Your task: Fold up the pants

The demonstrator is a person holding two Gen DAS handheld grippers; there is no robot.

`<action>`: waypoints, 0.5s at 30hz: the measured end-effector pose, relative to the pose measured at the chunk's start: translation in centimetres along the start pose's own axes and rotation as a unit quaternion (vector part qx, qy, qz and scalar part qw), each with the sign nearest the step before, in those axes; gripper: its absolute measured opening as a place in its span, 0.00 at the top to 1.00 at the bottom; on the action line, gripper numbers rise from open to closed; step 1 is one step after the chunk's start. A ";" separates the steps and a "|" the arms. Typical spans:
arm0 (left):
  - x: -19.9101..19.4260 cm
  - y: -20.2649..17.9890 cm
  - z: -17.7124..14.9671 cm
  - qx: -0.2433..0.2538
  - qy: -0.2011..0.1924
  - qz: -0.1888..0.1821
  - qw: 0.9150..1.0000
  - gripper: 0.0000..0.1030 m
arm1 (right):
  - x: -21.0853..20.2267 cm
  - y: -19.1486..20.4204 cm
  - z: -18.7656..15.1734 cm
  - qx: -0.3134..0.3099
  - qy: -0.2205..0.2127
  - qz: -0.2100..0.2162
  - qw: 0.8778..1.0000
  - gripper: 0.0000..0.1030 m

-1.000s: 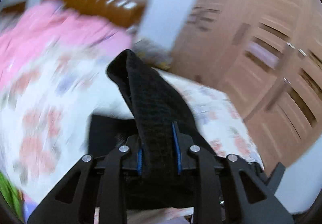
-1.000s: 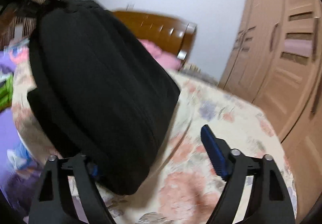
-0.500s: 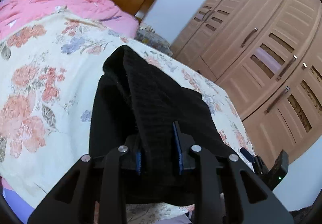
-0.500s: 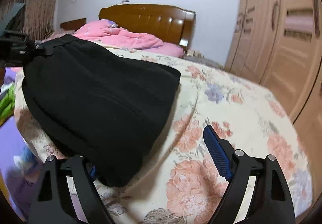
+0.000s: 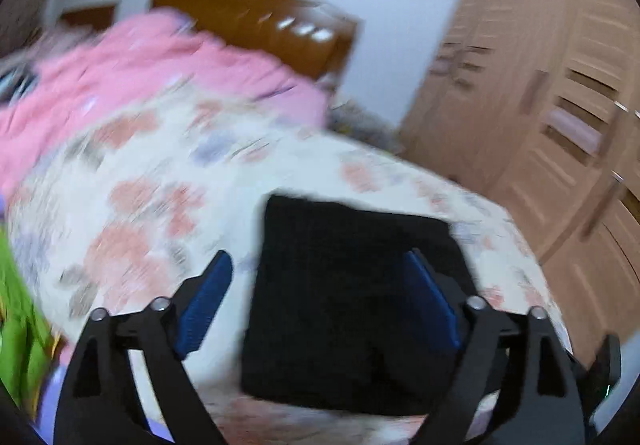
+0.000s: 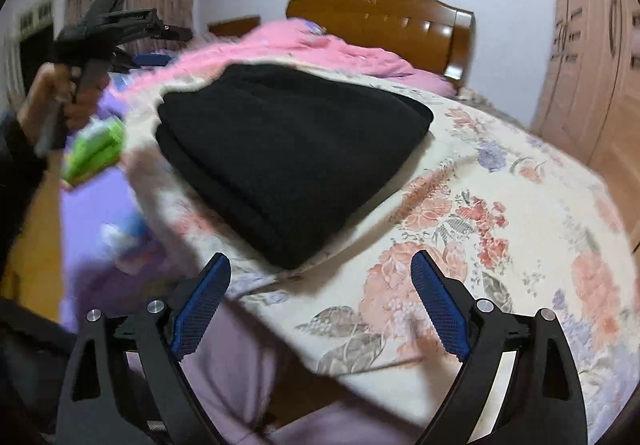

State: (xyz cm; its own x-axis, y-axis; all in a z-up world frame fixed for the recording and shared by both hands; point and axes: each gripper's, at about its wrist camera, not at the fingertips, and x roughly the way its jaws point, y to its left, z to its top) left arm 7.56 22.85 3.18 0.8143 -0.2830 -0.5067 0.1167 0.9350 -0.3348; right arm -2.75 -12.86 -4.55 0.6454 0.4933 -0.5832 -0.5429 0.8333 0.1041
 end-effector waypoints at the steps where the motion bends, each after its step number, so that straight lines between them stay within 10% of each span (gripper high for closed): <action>1: 0.3 -2.0 0.2 0.028 0.008 -0.012 0.999 0.12 | 0.0 -0.7 1.0 0.028 -0.011 0.027 0.999 0.14; 5: 5.0 -7.0 -1.4 0.110 0.068 0.003 0.992 0.12 | 2.6 -1.1 4.9 0.050 -0.015 0.156 0.986 0.14; 9: 8.6 -6.5 -4.4 0.116 0.127 0.034 0.985 0.12 | 6.9 0.0 5.0 0.034 0.044 0.186 0.981 0.13; 15: 9.3 -6.0 -6.4 0.158 0.115 0.054 0.979 0.09 | 6.3 0.2 4.6 0.015 0.064 0.216 0.974 0.13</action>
State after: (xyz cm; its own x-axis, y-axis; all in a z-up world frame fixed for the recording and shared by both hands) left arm 10.79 13.26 -4.57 0.6856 -0.1856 -0.7040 0.2371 0.9712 -0.0252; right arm 3.67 -8.50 -4.47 0.2866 0.7659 -0.5755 -0.7315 0.5629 0.3847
